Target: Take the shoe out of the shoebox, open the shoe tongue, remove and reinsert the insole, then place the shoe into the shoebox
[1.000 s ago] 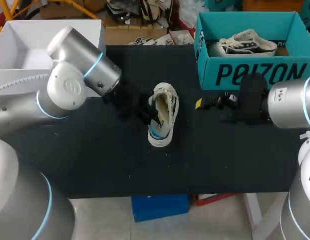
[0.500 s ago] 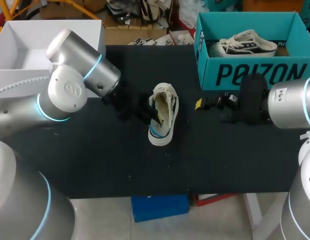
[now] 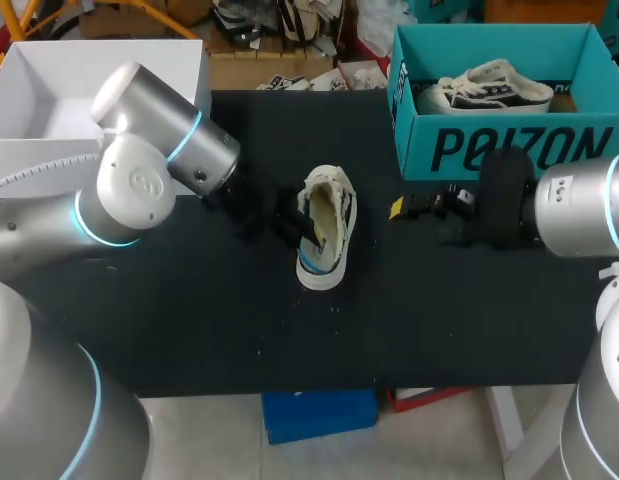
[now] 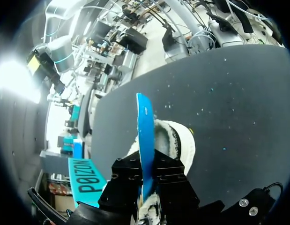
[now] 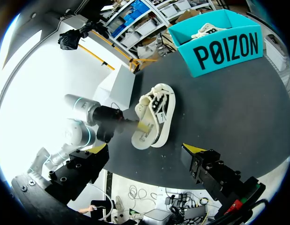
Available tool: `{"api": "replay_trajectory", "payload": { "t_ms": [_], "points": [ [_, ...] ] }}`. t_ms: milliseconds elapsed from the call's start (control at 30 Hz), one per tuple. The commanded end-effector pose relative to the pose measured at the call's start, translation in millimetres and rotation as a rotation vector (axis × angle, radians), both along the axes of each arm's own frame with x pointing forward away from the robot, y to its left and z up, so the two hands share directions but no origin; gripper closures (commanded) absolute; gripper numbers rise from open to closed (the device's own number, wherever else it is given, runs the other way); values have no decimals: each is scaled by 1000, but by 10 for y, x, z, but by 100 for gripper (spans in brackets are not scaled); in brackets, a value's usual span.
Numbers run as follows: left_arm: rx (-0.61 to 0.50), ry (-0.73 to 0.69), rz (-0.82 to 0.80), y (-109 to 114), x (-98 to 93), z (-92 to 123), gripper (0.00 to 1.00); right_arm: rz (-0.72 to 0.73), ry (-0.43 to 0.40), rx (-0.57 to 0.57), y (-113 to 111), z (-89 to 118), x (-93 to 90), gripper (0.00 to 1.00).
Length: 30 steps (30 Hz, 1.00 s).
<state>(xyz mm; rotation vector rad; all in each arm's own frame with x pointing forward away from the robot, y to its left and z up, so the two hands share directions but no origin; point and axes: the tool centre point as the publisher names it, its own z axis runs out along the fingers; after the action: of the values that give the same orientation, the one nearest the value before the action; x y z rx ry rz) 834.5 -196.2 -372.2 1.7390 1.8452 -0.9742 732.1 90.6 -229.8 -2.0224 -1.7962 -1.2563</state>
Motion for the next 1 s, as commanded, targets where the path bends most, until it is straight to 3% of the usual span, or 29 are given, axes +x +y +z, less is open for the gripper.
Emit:
{"api": "replay_trajectory", "payload": {
  "t_ms": [33, 300, 600, 633, 700, 733, 800, 900, 1000],
  "points": [
    [3, -5, 11, -27, 42, -31, 100, -1, 1, -2, 8, 0, 2, 0],
    [8, -5, 37, -34, 142, -62, 100, -1, 1, -2, 8, 0, 2, 0],
    [13, -4, 46, -35, 123, -47, 100, -1, 1, -2, 8, 0, 2, 0],
    [10, -6, 44, -31, 109, -35, 90, -1, 1, -2, 8, 0, 2, 0],
    [5, -11, 40, -21, 61, -9, 55, -1, 1, -2, 8, 0, 2, 0],
    [3, -12, 37, -13, 40, 5, 50, -1, 1, -2, 8, 0, 2, 0],
    [-5, -16, 34, 7, 7, 31, 26, -1, 1, -2, 8, 0, 2, 0],
    [-18, -18, 29, 28, -58, 75, 26, -1, 1, -2, 8, 0, 2, 0],
    [-24, -22, 24, 40, -78, 96, 40, -1, 1, -2, 8, 0, 2, 0]
  ]
}}
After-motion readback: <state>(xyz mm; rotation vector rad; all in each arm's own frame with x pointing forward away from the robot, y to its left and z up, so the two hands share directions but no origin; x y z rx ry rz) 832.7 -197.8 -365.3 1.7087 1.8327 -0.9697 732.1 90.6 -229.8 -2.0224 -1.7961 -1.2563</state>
